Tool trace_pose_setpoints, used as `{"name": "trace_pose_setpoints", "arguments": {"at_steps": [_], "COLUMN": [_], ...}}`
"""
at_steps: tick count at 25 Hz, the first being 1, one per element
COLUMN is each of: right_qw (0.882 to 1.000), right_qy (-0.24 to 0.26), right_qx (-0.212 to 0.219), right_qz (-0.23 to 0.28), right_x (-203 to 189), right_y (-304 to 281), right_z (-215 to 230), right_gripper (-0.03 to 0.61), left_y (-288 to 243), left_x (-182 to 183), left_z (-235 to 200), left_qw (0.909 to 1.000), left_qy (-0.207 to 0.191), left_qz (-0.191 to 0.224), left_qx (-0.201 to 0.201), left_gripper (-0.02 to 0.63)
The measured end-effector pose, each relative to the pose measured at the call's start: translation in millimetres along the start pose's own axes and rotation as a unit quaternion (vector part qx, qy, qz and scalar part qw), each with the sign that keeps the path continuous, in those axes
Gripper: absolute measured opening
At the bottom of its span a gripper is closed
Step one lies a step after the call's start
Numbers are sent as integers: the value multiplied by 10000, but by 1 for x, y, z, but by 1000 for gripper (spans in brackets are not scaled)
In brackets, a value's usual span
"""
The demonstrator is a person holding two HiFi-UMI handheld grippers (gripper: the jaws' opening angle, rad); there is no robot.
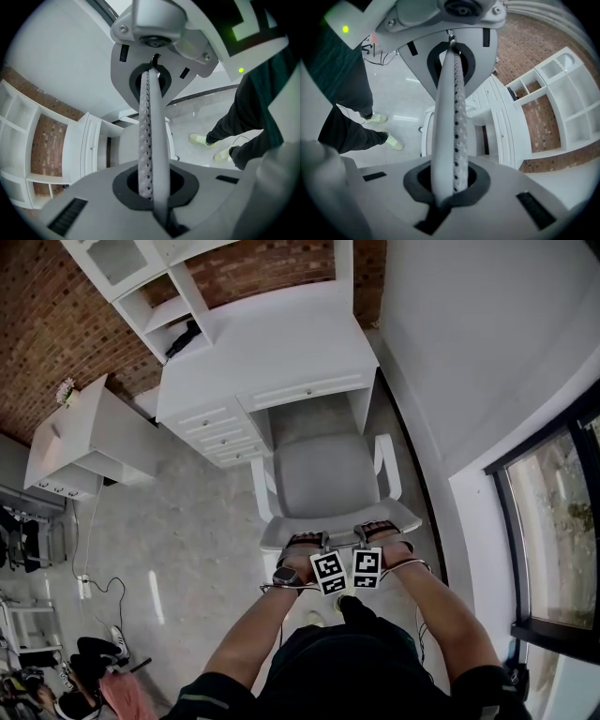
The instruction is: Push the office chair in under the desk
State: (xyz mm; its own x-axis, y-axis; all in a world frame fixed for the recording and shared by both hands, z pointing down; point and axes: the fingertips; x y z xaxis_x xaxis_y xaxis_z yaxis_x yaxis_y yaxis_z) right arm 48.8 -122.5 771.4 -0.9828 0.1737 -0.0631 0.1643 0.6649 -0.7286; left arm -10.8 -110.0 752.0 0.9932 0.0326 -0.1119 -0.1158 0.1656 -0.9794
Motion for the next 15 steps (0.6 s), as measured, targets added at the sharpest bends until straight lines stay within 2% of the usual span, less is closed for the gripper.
{"name": "trace_pose_setpoints", "arguments": {"at_steps": [7, 15], "right_qw": [9998, 9996], "right_qy": [163, 195], "right_qx": [-45, -54], "right_qz": [142, 183], "right_x": [-20, -33], "right_y": [-29, -53], "right_z": [30, 55], "right_gripper": [8, 8], "left_y": [-11, -19], "left_x": [12, 17], "left_z": [-41, -76], "left_qw": [9998, 9997], "left_qy": [200, 220], "left_qz": [-40, -41], "left_qx": [14, 33], "left_gripper": [8, 8]}}
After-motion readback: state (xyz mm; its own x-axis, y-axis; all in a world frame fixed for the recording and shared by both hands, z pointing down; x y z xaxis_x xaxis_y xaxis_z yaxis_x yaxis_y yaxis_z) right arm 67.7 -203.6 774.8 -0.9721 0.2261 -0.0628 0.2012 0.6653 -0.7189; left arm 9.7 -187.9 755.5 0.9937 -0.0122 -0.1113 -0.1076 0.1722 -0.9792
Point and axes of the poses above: the fingertips, and each gripper's own axes: y backward along the fingers, z to its right, x out of its top, and after that the axes turned 13 degrees about -x, right-handed
